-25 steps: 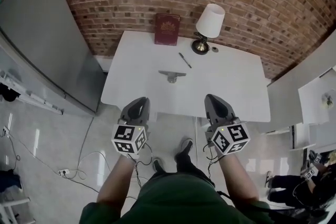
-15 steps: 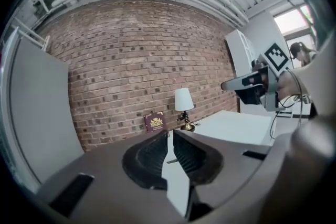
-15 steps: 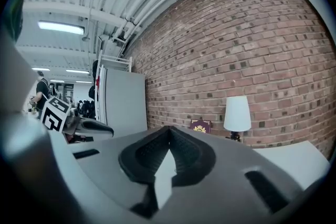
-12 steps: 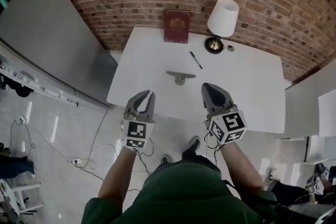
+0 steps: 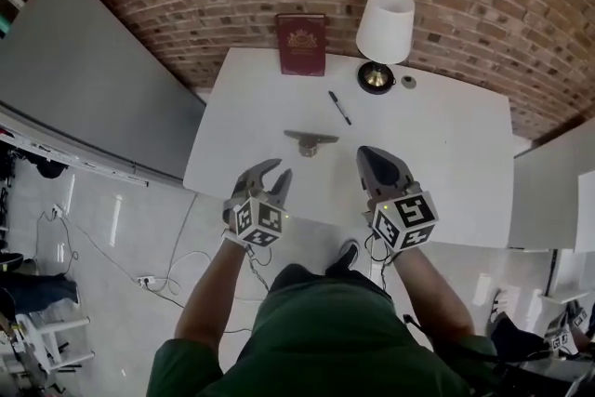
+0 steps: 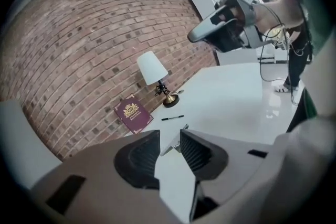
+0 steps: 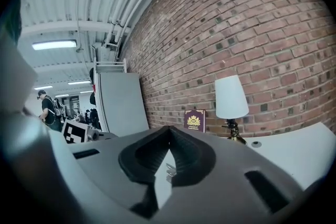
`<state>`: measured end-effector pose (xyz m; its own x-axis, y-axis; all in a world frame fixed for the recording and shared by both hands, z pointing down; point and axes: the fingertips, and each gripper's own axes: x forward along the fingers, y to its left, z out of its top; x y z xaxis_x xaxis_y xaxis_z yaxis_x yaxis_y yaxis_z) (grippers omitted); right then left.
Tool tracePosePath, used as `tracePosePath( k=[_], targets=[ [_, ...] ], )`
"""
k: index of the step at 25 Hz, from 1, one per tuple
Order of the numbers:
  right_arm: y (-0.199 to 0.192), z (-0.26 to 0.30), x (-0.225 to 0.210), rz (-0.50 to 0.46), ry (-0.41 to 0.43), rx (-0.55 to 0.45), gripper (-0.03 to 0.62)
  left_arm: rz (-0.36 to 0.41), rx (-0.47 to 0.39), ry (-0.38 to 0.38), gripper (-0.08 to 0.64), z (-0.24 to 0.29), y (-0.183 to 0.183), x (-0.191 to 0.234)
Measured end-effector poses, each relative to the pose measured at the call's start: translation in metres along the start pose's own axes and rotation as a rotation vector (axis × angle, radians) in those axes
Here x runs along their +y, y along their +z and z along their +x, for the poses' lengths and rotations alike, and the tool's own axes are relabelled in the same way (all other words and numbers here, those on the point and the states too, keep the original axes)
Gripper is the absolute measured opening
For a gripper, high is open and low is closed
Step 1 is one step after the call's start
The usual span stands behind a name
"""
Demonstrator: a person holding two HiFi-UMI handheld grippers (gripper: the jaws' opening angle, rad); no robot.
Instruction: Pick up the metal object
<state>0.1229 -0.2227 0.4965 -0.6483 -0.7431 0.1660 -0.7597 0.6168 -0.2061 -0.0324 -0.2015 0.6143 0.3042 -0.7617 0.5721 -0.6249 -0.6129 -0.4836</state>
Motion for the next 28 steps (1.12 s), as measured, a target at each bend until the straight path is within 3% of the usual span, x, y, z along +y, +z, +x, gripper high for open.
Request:
tracePosePath(
  k=[8, 16, 21, 28],
  targets=[
    [0.017, -0.023, -0.052, 0.005, -0.124, -0.033, 0.003, 0.199, 0.098, -0.094, 0.121, 0.078, -0.014, -0.017],
    [0.013, -0.047, -0.066, 0.018, -0.281, -0.019, 0.003, 0.423, 0.19, -0.217, 0.107, 0.138, -0.048, -0.04],
    [0.003, -0.063, -0.064, 0.027, -0.359, 0.004, 0.003, 0.436, 0.24, -0.27, 0.107, 0.162, -0.072, -0.051],
    [-0.006, -0.066, -0.053, 0.037, -0.417, 0.033, 0.003, 0.435, 0.216, -0.279, 0.107, 0.181, -0.077, -0.05]
  ],
)
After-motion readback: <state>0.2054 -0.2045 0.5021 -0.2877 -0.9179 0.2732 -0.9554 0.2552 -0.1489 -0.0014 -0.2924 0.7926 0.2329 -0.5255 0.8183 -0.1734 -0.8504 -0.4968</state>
